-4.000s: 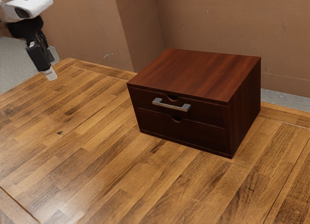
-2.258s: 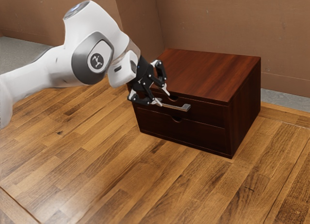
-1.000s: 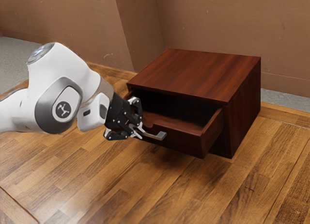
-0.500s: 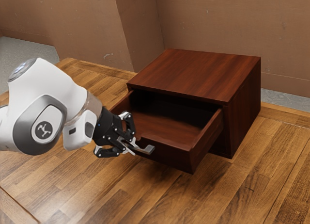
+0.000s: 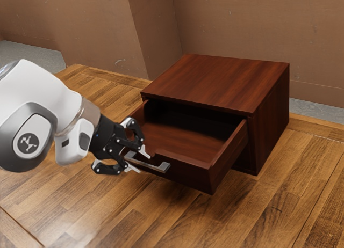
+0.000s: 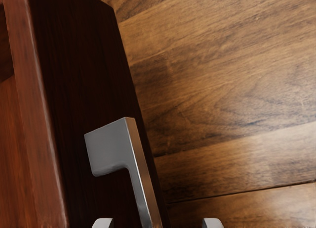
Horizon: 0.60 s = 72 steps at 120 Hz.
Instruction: Pull the drawer handle with one arm to open the drawer
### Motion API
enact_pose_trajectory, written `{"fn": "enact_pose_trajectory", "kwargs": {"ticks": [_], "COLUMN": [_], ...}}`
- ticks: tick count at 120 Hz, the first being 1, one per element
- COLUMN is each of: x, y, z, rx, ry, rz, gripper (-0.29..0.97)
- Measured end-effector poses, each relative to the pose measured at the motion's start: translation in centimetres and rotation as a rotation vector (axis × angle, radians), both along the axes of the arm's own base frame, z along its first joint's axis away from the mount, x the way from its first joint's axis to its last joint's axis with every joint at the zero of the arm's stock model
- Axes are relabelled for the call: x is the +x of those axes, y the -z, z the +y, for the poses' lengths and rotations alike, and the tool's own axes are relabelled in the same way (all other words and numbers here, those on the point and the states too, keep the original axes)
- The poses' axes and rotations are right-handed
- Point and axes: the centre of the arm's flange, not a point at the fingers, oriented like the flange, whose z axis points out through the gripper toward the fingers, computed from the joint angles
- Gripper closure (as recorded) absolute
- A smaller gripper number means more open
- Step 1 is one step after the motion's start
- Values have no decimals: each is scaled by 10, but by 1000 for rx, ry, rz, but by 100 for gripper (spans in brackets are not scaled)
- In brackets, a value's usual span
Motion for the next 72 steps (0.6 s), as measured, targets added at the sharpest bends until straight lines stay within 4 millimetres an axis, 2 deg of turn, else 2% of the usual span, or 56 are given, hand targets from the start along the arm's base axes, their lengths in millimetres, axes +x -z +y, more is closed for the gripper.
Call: {"fn": "enact_pose_trajectory", "kwargs": {"ticks": [14, 26, 35, 41, 52, 60, 72], "x": [-16, -22, -11, 3, 39, 64, 83], "y": [-26, -80, -125, -144, -157, -159, -152], "z": [4, 10, 20, 28, 36, 49, 77], "rx": [-5, 23, 43, 63, 109, 124, 119], "ry": [1, -4, -27, -47, -85, -133, -232], "rz": [-24, -46, -36, -5, 89, 157, 258], "gripper": [49, 46, 43, 38, 26, 19, 12]}}
